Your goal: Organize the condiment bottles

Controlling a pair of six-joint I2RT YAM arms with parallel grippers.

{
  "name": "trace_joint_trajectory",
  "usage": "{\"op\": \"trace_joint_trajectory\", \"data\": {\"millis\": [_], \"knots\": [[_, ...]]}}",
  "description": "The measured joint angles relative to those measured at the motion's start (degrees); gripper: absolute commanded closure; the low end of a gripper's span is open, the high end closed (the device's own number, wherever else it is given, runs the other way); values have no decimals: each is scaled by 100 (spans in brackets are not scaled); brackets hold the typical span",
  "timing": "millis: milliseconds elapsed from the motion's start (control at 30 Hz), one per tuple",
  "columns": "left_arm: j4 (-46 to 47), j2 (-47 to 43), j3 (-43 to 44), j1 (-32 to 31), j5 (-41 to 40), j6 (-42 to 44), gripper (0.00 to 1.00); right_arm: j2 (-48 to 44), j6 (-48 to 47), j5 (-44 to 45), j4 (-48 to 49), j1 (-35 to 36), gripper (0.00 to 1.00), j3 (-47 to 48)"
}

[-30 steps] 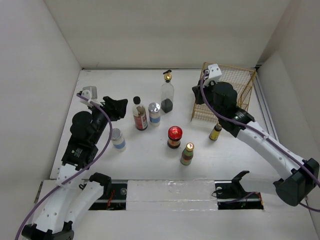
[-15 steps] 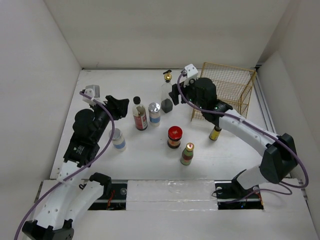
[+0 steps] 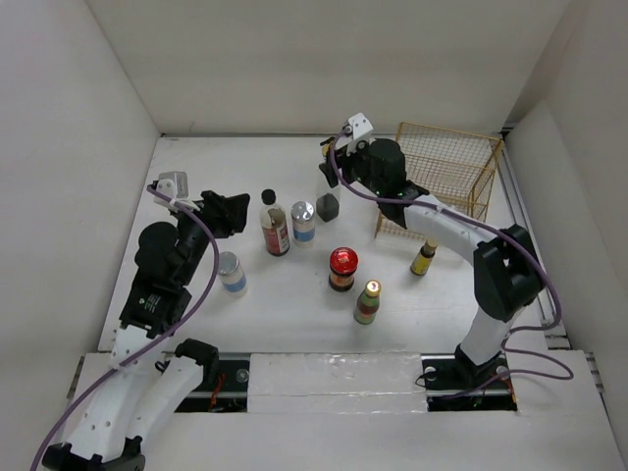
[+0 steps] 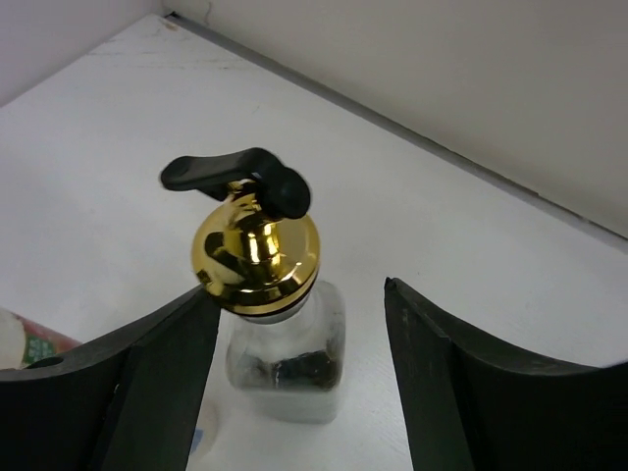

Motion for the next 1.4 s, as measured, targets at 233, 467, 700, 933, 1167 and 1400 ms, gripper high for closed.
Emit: {"op": "trace_joint_trajectory", "data": {"millis": [233,467,700,933,1167,1400], "knots": [[-4,70,-39,0,39,0,42,267,55,-151,380,-68,36,109],[0,70,-44,0,70,0,42,411,127,-267,529,-68,72,262],[0,70,-44,0,79,0,42,459,297,-280,682,-72,88,271],[-4,103,-46,0,15,0,42,411,442,9,417,-72,90,901],[0,59,-55,0,-52,-2,42,-588,457,848,415,-114,90,1130],[-4,55,-55,0,-103,-24,42,-1346,422,1687,269,-402,90,1547]]}}
